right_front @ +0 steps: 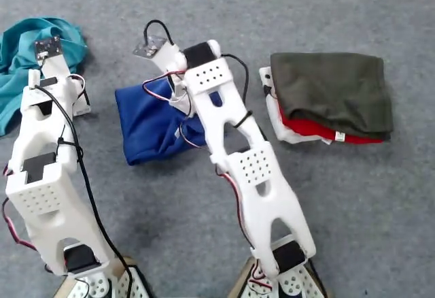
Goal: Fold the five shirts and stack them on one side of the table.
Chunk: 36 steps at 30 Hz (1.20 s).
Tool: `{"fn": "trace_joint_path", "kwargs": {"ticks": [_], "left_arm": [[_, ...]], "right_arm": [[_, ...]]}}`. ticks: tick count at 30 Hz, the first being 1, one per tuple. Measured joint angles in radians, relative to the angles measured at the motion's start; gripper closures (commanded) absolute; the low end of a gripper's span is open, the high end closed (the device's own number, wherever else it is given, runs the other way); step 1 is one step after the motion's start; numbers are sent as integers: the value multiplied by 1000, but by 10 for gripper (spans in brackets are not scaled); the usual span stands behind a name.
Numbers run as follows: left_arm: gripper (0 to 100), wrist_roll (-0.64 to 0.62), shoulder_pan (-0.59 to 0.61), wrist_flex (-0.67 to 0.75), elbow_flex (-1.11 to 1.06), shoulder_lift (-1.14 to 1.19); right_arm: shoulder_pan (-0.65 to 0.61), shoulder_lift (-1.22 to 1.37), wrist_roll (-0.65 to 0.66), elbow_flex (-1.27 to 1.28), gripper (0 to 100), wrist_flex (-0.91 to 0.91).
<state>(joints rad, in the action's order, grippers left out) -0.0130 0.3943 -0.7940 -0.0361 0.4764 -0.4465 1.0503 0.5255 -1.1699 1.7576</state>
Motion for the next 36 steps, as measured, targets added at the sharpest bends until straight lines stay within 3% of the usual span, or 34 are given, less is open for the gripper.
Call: {"fn": "trace_joint_path", "kwargs": {"ticks": [14, 21, 27, 31, 36], "left_arm": [[970, 0, 0, 0, 0, 0], [970, 0, 0, 0, 0, 0], [970, 0, 0, 0, 0, 0], [970, 0, 0, 0, 0, 0], [970, 0, 0, 0, 0, 0]], "right_arm": [[196, -465, 57, 683, 984, -2], [109, -575, 57, 638, 984, -101], [20, -496, -48, 595, 984, -117], [34, -393, -72, 595, 984, -60], [149, -330, -72, 595, 984, -12]]}}
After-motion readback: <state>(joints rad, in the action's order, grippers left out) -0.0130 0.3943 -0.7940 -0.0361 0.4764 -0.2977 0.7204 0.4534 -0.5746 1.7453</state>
